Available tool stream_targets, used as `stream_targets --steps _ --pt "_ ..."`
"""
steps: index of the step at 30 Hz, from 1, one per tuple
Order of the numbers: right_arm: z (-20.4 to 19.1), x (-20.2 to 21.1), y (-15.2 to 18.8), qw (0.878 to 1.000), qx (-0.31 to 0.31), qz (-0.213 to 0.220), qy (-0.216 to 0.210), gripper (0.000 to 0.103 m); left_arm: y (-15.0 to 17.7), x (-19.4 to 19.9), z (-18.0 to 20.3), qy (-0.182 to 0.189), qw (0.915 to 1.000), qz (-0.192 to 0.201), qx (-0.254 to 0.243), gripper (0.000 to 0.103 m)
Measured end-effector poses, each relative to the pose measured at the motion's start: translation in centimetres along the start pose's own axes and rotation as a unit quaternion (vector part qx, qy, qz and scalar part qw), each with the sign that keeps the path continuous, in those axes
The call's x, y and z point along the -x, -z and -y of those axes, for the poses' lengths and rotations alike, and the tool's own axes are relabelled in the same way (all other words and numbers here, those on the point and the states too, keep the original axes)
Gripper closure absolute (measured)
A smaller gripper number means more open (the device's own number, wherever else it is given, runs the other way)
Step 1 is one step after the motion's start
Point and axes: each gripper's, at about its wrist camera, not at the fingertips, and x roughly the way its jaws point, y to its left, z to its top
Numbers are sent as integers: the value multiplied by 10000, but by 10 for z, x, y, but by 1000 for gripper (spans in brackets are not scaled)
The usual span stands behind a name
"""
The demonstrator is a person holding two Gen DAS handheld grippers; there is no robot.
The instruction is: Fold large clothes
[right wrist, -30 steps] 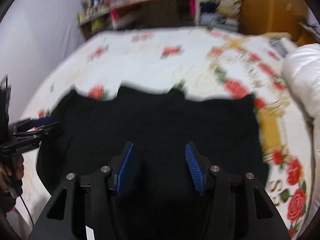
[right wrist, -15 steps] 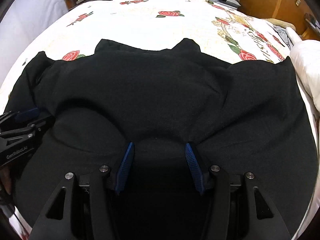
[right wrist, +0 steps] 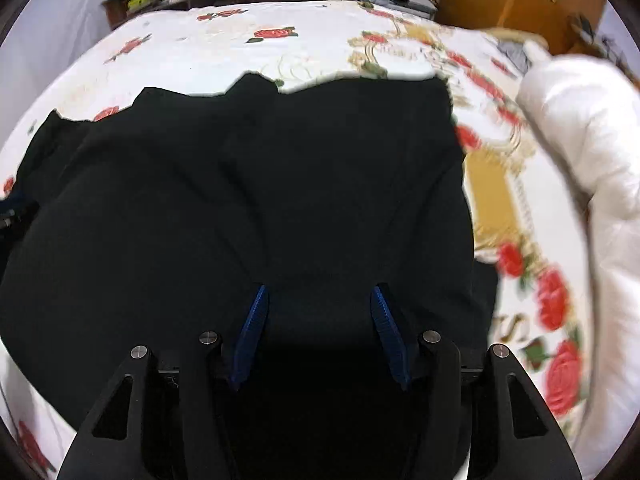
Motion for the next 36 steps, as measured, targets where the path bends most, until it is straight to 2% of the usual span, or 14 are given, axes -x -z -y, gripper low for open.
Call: stream_targets --steps 4,9,12,15,16,18,19,23,26,30,31,32,33,36 --pt "-12 -12 -1 9997 86 20 246 49 1 -9 2 39 9997 -131 220 44" --pt "-4 -12 -3 9999 -8 -128 69 49 -4 -6 0 89 9993 -313 207 44" --pt "2 8 -3 9999 17 -95 -88 48 -2 16 -14 451 9983 -192 321 41" --pt "24 41 3 9988 -189 314 -334 48 6 39 -35 553 9979 -10 328 36" --pt "33 49 5 9983 -243 403 -337 45 8 45 -40 519 9982 34 313 34" --pt "52 60 11 9980 -322 450 -297 30 14 50 -54 410 9988 55 268 20" --pt "63 63 14 9980 -354 416 -309 24 17 49 -61 441 9986 7 291 19" --pt "102 51 33 9965 -717 65 -431 24 33 32 -77 642 9953 -517 517 18" --pt "124 37 47 9885 -1190 -58 -933 23 42 21 -77 869 9929 -606 538 13" --pt "129 14 55 9690 -1669 -180 -1812 23 43 7 -73 1192 9865 -856 729 9" --pt "127 8 54 9665 -1692 -232 -1917 20 42 4 -71 1238 9853 -915 739 8" --pt "124 4 52 9662 -1660 -249 -1956 10 41 2 -69 1257 9851 -926 725 6" --pt "120 -1 50 9668 -1562 -284 -2004 7 41 -1 -66 1259 9850 -944 706 3" --pt "105 -15 50 9707 -1249 -431 -2009 2 40 -9 -63 1357 9826 -1006 770 0"
